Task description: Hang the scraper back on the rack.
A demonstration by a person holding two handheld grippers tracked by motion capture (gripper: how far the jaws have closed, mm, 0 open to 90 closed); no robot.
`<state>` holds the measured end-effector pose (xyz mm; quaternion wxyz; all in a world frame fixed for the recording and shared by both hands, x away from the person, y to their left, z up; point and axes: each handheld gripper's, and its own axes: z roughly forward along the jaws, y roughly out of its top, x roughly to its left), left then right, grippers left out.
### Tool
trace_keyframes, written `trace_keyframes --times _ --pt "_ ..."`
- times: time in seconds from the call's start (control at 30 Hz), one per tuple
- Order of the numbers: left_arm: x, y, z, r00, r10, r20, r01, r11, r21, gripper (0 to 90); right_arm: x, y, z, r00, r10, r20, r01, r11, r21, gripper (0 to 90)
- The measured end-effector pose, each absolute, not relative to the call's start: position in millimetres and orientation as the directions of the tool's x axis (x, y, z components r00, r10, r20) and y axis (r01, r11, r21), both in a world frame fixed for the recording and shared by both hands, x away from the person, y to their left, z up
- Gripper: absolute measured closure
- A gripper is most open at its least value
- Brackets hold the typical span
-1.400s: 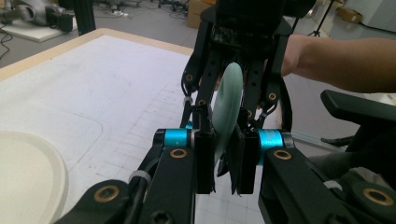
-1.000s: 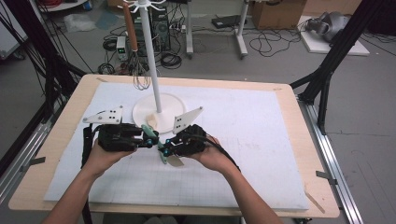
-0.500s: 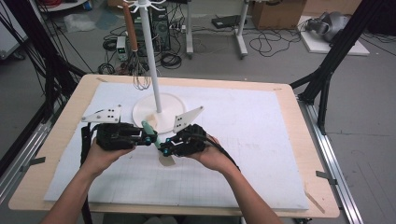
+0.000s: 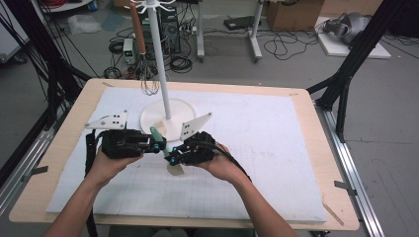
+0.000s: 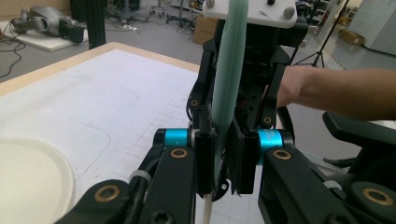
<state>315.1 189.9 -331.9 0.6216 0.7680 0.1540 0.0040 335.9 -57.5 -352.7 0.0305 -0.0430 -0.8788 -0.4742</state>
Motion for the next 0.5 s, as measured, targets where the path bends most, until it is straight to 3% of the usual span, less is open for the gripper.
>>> trace_keyframes --times 0.27,0.5 --pt "315.9 189.1 -333.2 0.948 0.244 -0.206 0.248 -0.155 0.956 76.1 335.7 -56.8 -350.9 -0.992 0.062 0.113 0.129 0.520 0.844 84.5" --pt "315.2 191.2 -331.7 0.948 0.255 -0.190 0.238 -0.172 0.956 82.0 336.0 -53.1 -352.2 -0.990 0.053 0.134 0.142 0.509 0.849 82.9"
